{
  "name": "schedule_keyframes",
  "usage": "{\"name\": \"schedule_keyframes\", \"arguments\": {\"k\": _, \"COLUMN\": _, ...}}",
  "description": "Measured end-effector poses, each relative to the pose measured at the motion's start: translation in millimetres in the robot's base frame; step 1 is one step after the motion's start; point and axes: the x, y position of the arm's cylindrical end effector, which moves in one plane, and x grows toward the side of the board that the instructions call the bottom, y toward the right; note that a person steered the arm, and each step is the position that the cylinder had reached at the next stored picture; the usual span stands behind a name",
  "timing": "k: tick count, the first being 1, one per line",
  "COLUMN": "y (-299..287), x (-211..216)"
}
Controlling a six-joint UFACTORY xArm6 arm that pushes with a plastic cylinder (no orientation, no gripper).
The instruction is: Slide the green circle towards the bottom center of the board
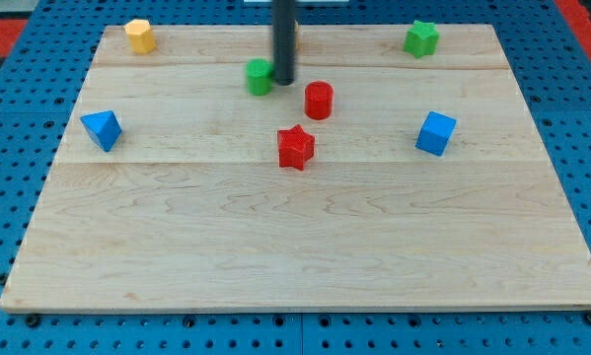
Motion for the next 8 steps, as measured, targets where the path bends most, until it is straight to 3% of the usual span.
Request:
{"name": "schedule_keyframes", "arguments": {"k": 1, "y": 25, "x": -22}}
{"name": "schedule_keyframes", "arguments": {"k": 2, "y": 7, "x": -43}}
{"name": "schedule_keyframes", "arguments": {"k": 3, "y": -56, "x": -26}}
{"name": "schedule_keyframes", "arguments": {"k": 5, "y": -60, "x": -26}}
{"name": "schedule_keyframes", "arguments": {"k": 6, "y": -61, "x": -47}}
{"name": "schedule_keyframes", "arguments": {"k": 7, "y": -68, "x": -9}}
{"name": "schedule_keyframes", "arguments": {"k": 8, "y": -51, "x": 93}}
